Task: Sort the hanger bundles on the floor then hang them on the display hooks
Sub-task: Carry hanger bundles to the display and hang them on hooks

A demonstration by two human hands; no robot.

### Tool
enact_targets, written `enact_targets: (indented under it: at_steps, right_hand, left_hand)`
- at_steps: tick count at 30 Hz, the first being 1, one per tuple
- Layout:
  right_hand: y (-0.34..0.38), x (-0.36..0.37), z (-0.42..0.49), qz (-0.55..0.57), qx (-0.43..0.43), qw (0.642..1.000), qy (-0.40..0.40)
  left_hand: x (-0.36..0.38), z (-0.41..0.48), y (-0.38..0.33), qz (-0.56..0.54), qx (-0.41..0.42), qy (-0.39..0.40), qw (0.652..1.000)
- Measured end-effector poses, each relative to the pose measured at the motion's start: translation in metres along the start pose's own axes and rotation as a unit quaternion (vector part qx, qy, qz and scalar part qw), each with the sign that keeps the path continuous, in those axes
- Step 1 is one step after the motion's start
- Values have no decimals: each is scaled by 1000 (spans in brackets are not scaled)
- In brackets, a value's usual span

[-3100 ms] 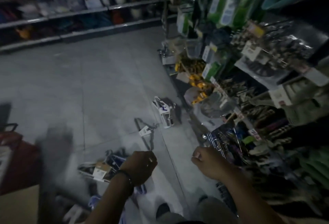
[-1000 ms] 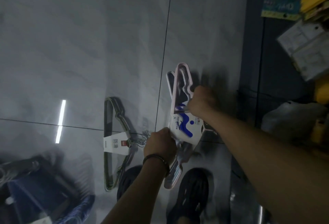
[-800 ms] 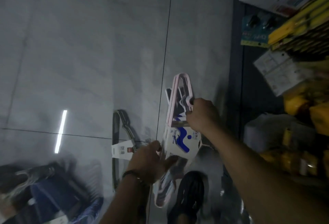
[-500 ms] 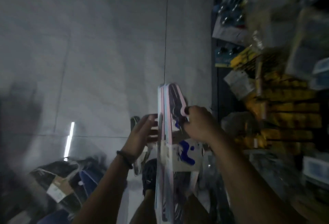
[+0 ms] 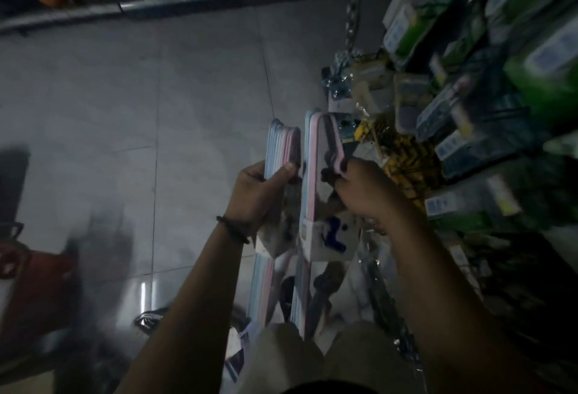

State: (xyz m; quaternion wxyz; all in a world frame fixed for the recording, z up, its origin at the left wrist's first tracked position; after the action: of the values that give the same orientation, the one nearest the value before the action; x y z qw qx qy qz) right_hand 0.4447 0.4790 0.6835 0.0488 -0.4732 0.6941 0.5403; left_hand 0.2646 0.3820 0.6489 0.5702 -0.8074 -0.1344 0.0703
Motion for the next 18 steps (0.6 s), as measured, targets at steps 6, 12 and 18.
enact_targets:
  at_steps: [6,12,18]
  right_hand:
    - [-9,-52,-85,-17,-58,994,-95]
    - [-57,-99,-204,17,-91,980,-178]
    - [-94,-110,-314,24,-87,963,-255]
  left_hand:
    - [37,-80,-28,79,36,-13,996]
    - [113,-154,-48,75,52,59,994]
    - [187,-218,-56,108,97,78,986]
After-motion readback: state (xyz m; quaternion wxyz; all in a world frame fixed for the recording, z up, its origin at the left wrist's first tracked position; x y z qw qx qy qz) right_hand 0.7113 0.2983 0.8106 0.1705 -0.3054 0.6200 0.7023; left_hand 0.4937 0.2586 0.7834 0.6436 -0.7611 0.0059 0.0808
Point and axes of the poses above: each hand's wrist, its own z-axis towards the middle knuckle, its own x-axis out of the palm, y = z × x, the point moved 2 cm from there along z, towards the middle knuckle, and after that the axes turned 7 degrees about z, right-handed, at the moved point
